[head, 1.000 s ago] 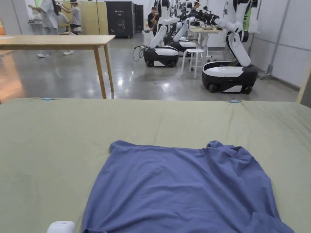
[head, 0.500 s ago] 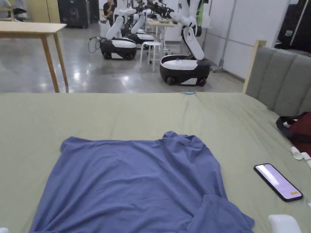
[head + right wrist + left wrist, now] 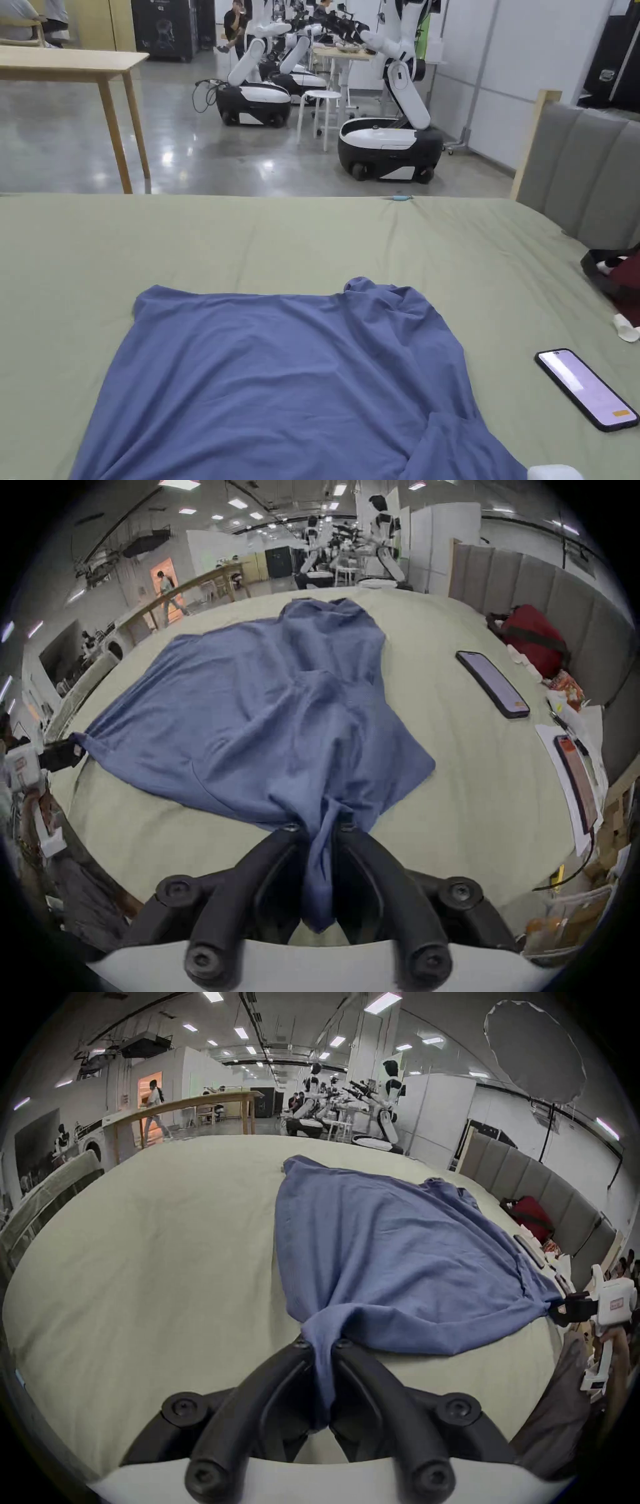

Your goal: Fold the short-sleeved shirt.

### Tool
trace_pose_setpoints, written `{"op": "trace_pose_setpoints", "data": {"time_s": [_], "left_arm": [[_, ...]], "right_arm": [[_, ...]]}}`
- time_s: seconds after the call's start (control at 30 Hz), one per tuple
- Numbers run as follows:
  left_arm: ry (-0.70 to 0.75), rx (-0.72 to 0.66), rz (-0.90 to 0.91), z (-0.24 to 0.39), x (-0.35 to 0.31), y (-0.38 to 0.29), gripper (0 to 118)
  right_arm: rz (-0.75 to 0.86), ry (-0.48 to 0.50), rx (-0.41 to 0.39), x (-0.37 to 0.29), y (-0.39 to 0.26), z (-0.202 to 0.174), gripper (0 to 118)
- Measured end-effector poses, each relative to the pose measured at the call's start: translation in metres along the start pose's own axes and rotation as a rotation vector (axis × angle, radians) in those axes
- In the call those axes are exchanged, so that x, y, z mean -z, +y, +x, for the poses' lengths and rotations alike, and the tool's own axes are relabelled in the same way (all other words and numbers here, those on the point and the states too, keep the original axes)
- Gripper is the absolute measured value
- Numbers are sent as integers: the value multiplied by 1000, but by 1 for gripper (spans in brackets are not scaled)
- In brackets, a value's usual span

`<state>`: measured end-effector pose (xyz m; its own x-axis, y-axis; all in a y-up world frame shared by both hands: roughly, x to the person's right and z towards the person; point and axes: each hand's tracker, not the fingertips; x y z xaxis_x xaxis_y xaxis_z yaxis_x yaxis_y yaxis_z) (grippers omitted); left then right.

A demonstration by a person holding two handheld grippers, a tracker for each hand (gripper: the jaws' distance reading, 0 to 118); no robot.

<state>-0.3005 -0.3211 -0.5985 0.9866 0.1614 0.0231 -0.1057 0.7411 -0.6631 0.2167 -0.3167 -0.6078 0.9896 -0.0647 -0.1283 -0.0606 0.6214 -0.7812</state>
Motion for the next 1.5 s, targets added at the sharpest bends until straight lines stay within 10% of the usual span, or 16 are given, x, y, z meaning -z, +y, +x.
{"op": "trace_pose_setpoints", "data": {"time_s": [0.13, 0.37, 1.03, 1.1, 1.2, 1.23, 1.5], "left_arm": [[-71, -59, 47, -5, -18, 18, 2], [-95, -11, 138, 2, -12, 94, 2], [77, 23, -147, -3, 185, 142, 3], [74, 21, -153, -4, 187, 142, 12], [69, -2, -118, -6, 176, 143, 105], [56, -17, -94, -7, 171, 144, 118], [-79, -155, 83, -17, 65, 106, 111]], "right_arm": [[104, 52, 57, -33, 7, 8, 12], [249, 2, -74, -50, 97, 6, 12], [63, -61, -43, 170, 186, 20, 12], [64, -52, -33, 170, 188, 22, 19], [101, -32, -12, 158, 188, 29, 113], [118, -24, -5, 150, 186, 32, 116], [353, 50, 41, -1, 105, 22, 111]]}}
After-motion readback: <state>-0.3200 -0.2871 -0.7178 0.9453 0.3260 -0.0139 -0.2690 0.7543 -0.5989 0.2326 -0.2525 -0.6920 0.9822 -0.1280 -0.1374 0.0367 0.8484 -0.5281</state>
